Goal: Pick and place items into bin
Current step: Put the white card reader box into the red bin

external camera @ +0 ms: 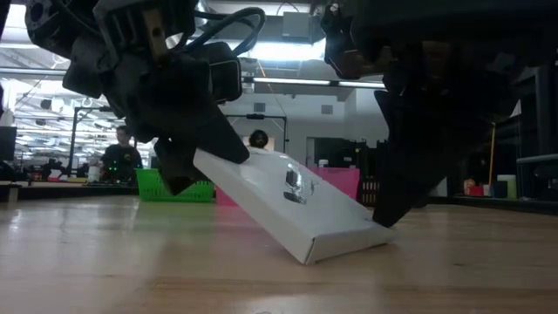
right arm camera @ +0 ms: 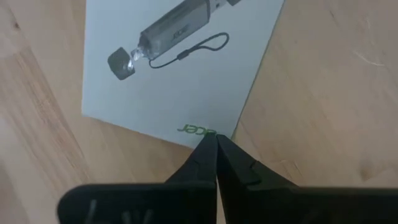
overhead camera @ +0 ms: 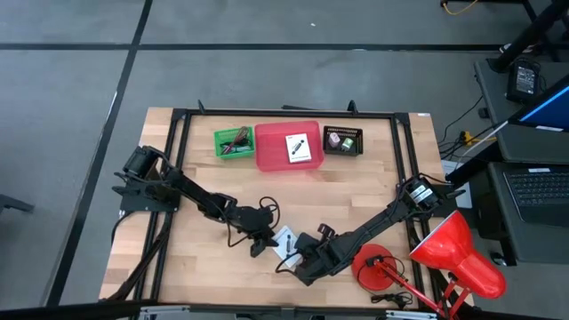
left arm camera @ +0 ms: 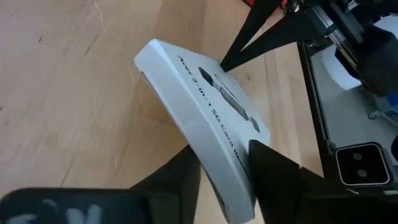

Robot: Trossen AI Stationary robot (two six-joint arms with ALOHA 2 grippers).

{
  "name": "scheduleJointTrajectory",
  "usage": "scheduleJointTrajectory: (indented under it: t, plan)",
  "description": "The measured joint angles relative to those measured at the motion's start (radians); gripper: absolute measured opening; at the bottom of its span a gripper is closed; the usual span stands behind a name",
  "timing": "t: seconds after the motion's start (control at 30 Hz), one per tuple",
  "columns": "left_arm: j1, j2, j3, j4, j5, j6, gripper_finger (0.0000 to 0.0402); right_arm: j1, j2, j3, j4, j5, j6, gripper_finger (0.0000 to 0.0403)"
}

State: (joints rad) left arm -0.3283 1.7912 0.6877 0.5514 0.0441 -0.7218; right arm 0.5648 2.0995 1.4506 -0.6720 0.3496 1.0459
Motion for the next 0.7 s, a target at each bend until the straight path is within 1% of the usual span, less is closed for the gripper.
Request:
scheduleJointTrajectory:
  t: [0.13, 0.27, 0.43, 0.5, 0.6, 0.7]
  plan:
    - [0.005, -0.001, 0.001, -0.001, 0.004, 0.017, 0.0088, 0.001, 0.0, 0.0, 0.001, 0.002, 0.0, 0.0]
    - [0.019, -0.003, 0.001, -0.009, 0.019, 0.033, 0.0065, 0.006, 0.0, 0.0, 0.002, 0.026, -0.004, 0.0]
    - [0.054, -0.009, -0.011, -0.02, 0.069, 0.068, 0.0058, 0.006, 0.0, 0.0, 0.006, 0.041, -0.011, 0.0]
    - [0.075, -0.025, -0.018, -0.027, 0.094, 0.098, 0.0058, 0.005, 0.0, 0.003, 0.002, 0.065, -0.029, 0.0]
    - [0.105, -0.069, -0.031, -0.048, 0.114, 0.15, 0.0056, 0.004, 0.001, 0.025, -0.024, 0.099, -0.059, 0.0]
    - [0.125, -0.14, -0.047, -0.107, 0.101, 0.211, 0.0054, 0.003, 0.003, 0.065, -0.054, 0.137, -0.102, 0.0]
